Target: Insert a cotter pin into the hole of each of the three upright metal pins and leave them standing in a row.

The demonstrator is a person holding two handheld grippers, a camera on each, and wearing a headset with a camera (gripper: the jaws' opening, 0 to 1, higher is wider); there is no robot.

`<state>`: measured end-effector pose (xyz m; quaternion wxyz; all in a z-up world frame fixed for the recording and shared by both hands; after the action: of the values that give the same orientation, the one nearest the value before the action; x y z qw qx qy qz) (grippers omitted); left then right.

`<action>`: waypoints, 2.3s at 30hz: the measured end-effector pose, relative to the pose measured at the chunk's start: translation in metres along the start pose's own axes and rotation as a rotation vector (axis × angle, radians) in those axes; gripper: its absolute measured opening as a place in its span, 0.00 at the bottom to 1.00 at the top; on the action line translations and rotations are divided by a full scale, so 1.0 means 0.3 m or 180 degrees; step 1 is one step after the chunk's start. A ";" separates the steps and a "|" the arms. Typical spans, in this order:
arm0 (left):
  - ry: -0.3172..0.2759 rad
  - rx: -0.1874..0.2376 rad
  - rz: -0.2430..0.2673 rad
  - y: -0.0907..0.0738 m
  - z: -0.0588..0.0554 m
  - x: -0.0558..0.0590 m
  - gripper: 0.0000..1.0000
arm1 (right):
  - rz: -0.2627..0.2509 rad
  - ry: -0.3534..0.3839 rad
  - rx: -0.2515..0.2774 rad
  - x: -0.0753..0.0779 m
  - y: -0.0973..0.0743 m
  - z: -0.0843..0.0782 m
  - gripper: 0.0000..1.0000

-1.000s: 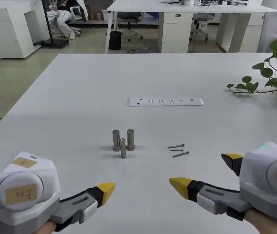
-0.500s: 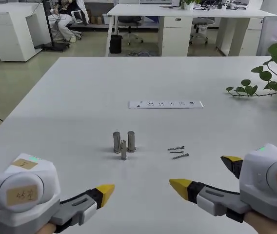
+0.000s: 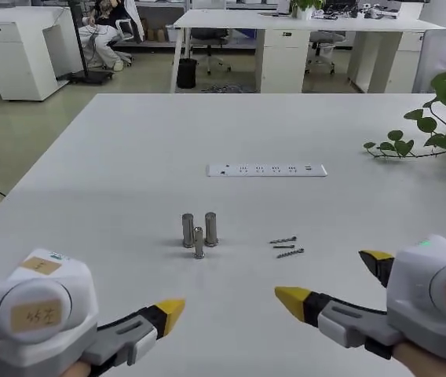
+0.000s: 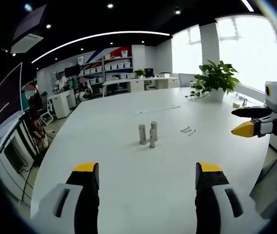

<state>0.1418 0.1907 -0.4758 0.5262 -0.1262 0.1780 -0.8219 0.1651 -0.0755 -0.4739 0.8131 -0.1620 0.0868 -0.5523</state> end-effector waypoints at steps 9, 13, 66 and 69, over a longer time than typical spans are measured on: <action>0.0001 -0.0034 -0.0067 0.012 -0.007 0.001 0.69 | 0.0007 0.0006 0.0013 0.002 0.001 -0.002 0.81; 0.0022 -0.0029 -0.0090 0.021 -0.005 0.003 0.67 | 0.0022 0.0002 0.0019 0.001 0.002 0.000 0.80; 0.0687 -0.0172 -0.0897 0.487 0.043 -0.025 0.30 | 0.0151 0.0101 -0.0114 -0.006 0.040 -0.029 0.70; 0.0642 -0.0169 -0.0926 0.517 0.040 -0.036 0.27 | 0.0157 0.0083 -0.0136 -0.006 0.041 -0.039 0.69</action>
<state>0.2781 0.1392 -0.5312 0.3777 -0.0814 0.2313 -0.8929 0.1714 -0.0716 -0.4894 0.8217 -0.1699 0.1132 -0.5321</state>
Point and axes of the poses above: the centre of the closed fingertips' face, and the gripper's own axes: y roughly forward along the fingers, x roughly to its right, z roughly out of its top, the point moved 5 cm from there along -y, roughly backward along the fingers, and after that the axes turned 7 degrees about -z, right-handed, at the moved point
